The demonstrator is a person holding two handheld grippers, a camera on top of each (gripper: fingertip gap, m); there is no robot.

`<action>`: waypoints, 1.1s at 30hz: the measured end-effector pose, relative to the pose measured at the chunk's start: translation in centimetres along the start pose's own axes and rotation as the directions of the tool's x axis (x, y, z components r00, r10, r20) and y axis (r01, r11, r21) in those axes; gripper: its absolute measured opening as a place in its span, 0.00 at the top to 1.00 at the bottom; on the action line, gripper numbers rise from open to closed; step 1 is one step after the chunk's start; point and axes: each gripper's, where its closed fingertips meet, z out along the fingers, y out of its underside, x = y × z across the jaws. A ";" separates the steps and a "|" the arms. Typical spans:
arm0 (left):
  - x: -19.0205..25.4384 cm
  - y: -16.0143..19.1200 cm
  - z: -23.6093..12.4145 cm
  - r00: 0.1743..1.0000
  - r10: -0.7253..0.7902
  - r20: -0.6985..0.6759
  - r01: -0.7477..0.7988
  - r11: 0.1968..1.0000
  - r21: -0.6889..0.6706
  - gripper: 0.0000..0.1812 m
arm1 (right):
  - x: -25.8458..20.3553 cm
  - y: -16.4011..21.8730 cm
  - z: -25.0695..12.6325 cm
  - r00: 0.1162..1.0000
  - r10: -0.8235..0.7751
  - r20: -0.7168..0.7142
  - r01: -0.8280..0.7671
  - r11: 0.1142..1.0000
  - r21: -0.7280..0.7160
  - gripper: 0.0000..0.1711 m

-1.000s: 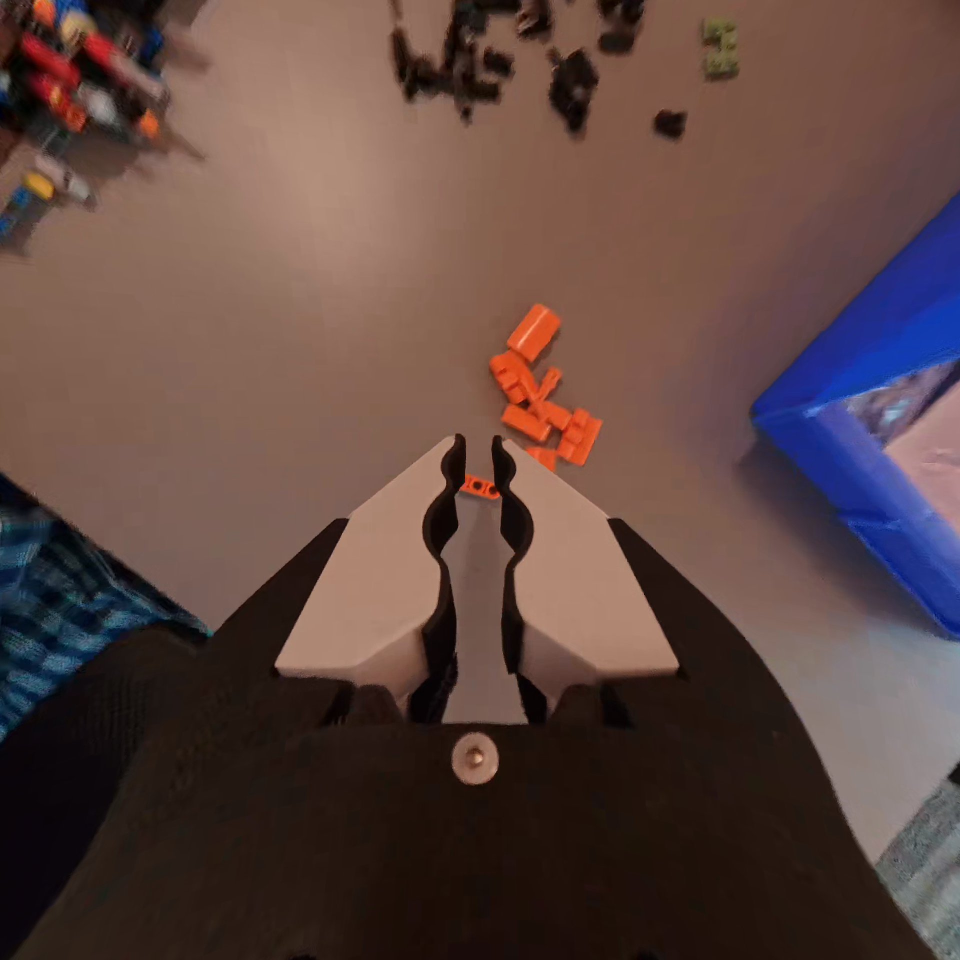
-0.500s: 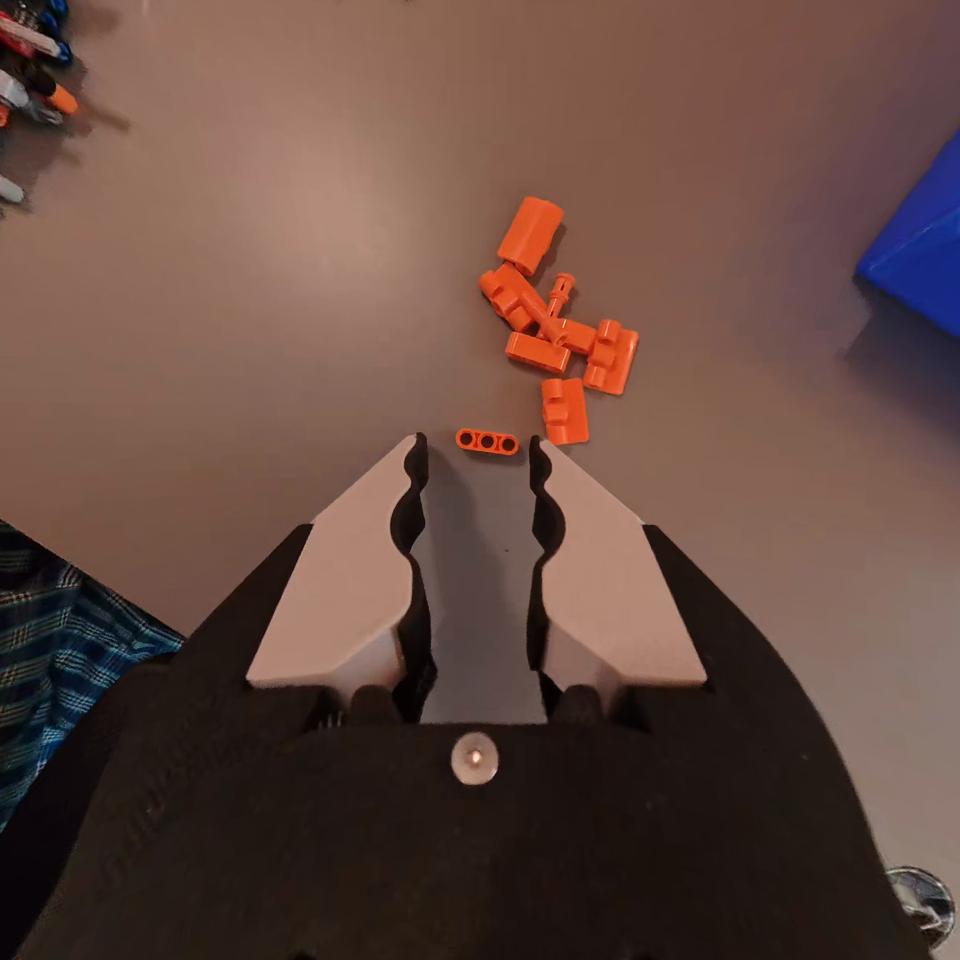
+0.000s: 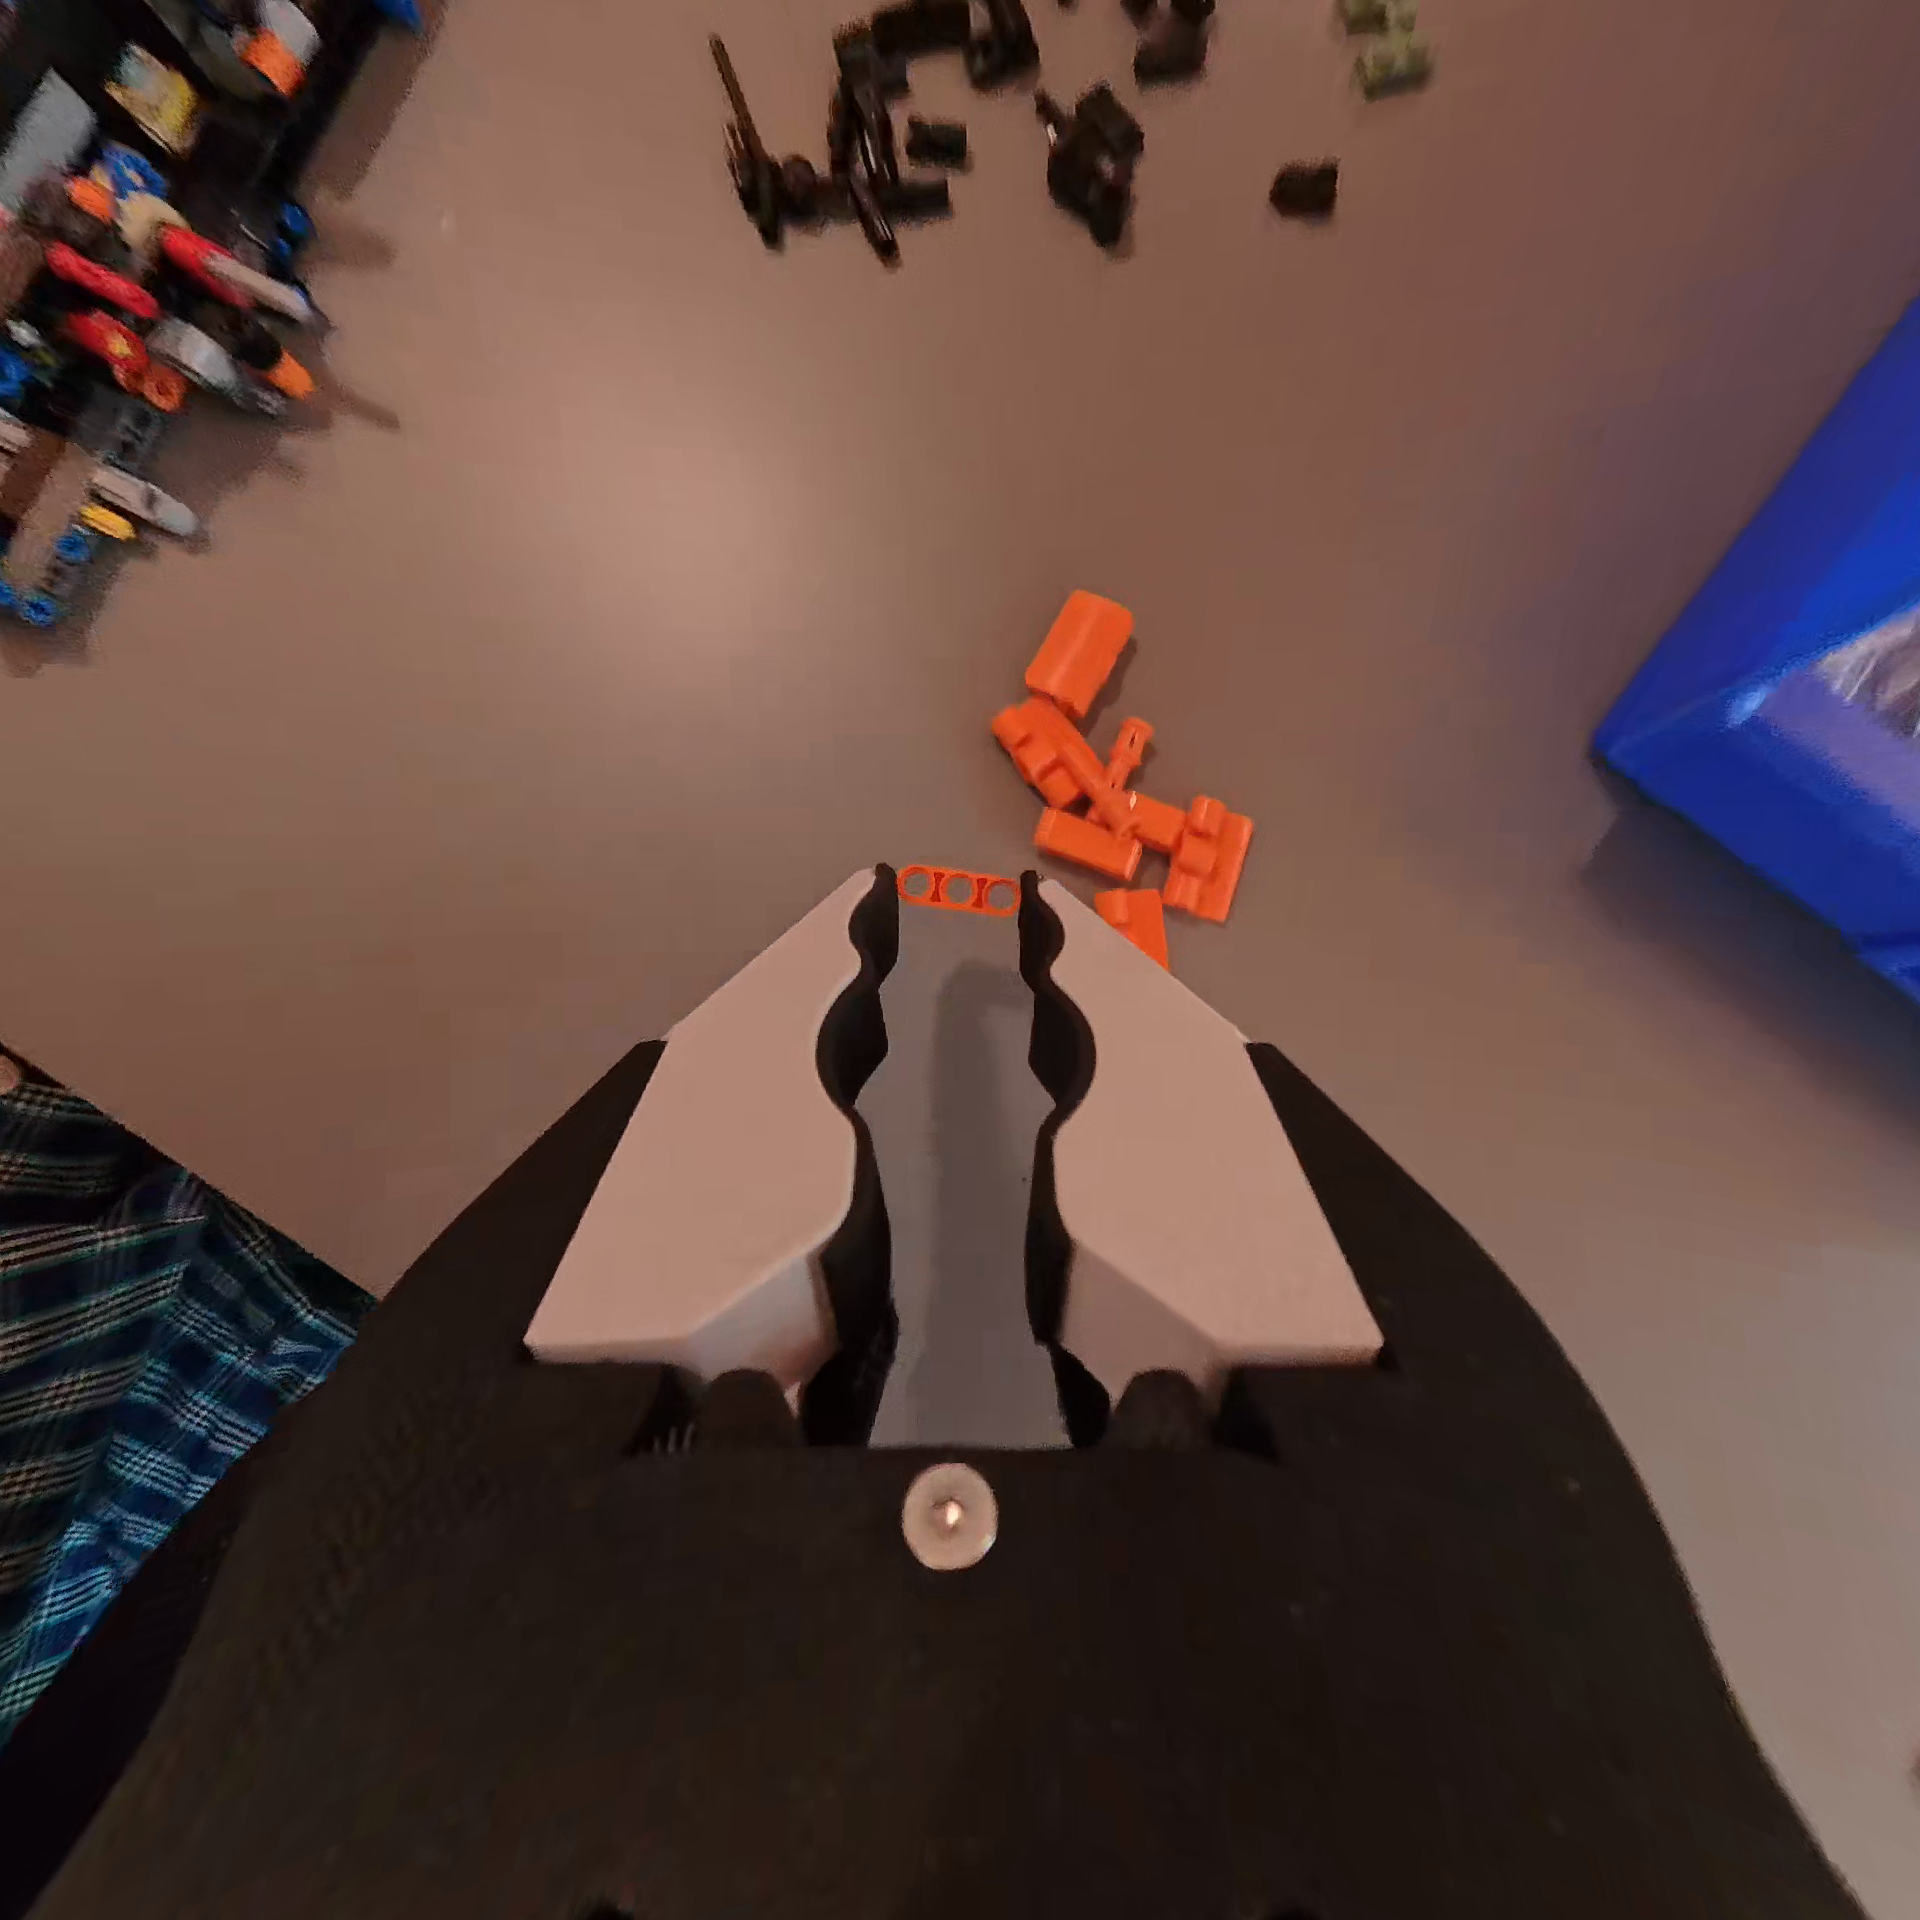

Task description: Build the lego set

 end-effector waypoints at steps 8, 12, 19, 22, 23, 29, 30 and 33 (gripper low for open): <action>-0.6 0.5 -0.4 1.000 -0.025 0.008 0.025 1.000 0.003 0.74 | -4.8 -8.2 -0.5 0.976 -0.198 0.087 0.188 0.976 0.113 0.88; -0.8 0.7 -0.4 0.999 -0.041 0.001 0.041 0.999 0.008 0.73 | -8.2 -12.2 0.1 0.937 -0.309 0.160 0.281 0.944 0.174 0.88; -0.8 0.6 -0.3 0.999 -0.048 -0.005 0.048 0.999 0.021 0.72 | -15.0 -18.0 1.9 0.804 -0.519 0.290 0.452 0.850 0.271 0.88; -0.9 0.7 -0.1 0.999 -0.048 -0.006 0.049 0.999 0.022 0.72 | -17.8 -19.9 2.5 0.735 -0.590 0.334 0.507 0.806 0.307 0.88; -1.0 0.7 -0.1 0.999 -0.051 -0.004 0.051 0.998 0.026 0.72 | -18.7 -20.5 2.6 0.713 -0.608 0.349 0.519 0.792 0.320 0.88; -1.6 0.5 -0.3 0.997 -0.076 0.002 0.076 0.996 0.055 0.72 | -22.5 -22.3 4.3 0.601 -0.685 0.412 0.585 0.728 0.358 0.88; -1.7 0.5 -0.3 0.997 -0.079 0.001 0.079 0.995 0.059 0.72 | -23.0 -22.6 4.5 0.587 -0.693 0.418 0.590 0.720 0.365 0.88; -1.9 0.5 -0.4 0.996 -0.086 0.000 0.086 0.995 0.060 0.72 | -24.4 -23.1 5.2 0.534 -0.727 0.432 0.619 0.684 0.385 0.88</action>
